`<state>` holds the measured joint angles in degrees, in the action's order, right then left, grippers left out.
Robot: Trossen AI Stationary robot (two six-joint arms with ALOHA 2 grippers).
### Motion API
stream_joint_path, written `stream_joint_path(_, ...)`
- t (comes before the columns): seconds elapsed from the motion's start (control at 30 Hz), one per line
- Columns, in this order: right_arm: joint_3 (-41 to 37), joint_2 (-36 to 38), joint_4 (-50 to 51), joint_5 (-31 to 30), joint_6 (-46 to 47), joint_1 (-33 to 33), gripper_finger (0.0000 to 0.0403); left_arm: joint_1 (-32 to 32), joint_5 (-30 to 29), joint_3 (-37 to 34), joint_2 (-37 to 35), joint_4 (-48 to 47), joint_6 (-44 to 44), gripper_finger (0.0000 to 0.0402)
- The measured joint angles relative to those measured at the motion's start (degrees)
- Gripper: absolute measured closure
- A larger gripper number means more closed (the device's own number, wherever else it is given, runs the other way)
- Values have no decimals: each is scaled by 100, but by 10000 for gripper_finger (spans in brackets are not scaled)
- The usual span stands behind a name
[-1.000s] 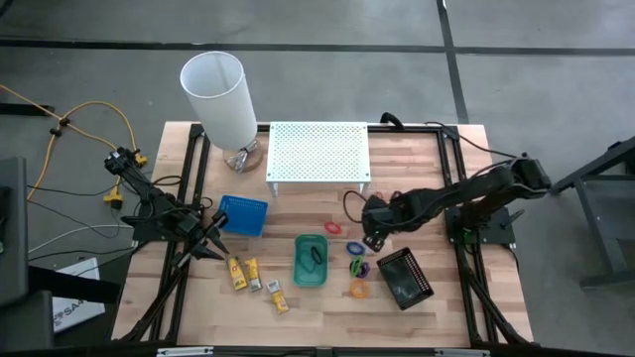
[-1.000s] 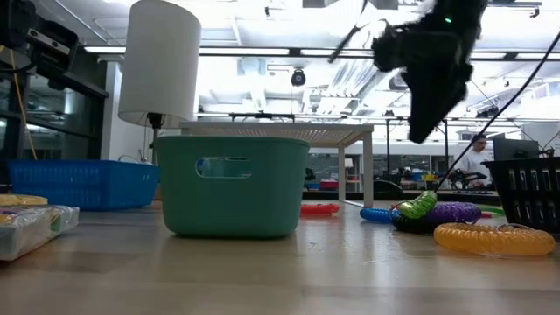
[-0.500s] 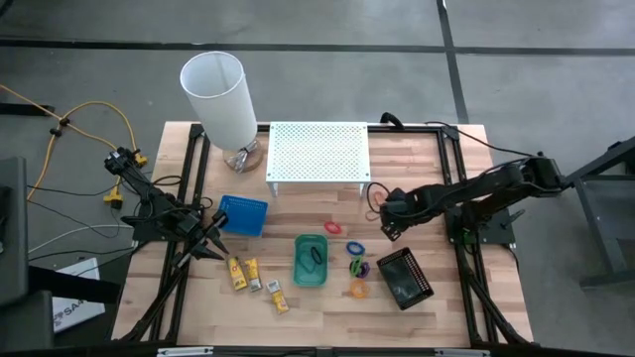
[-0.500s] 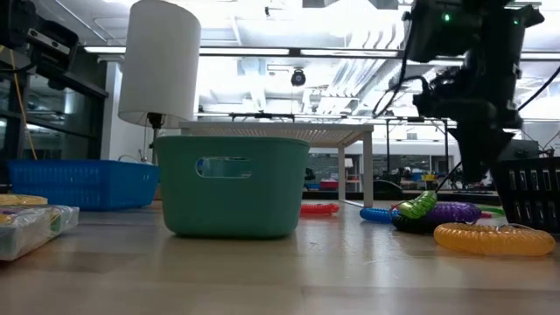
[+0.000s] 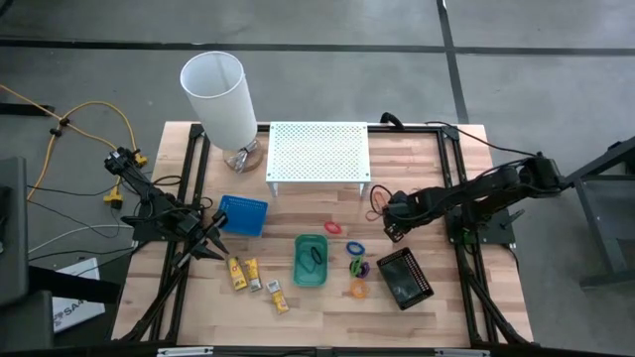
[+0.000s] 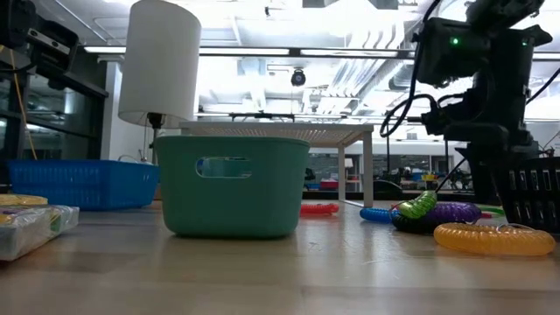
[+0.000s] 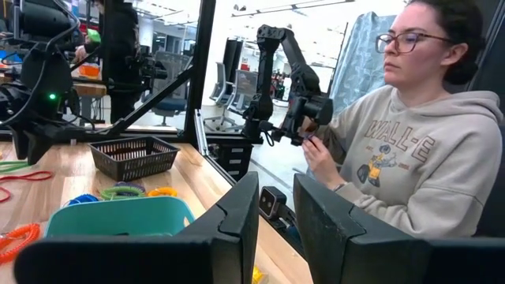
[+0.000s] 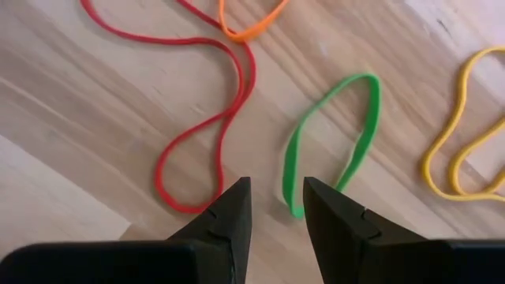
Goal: Pick & Place Office Desk Supplies
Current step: Put the green rubber band into the green bin
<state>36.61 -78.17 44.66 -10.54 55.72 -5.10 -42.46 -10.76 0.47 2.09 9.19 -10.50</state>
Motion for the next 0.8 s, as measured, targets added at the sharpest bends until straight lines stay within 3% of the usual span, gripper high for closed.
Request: stream_joint_path(0.8, -302, -2, -302, -68, -45, 0, 298, 2, 0, 0, 0, 0, 0, 323)
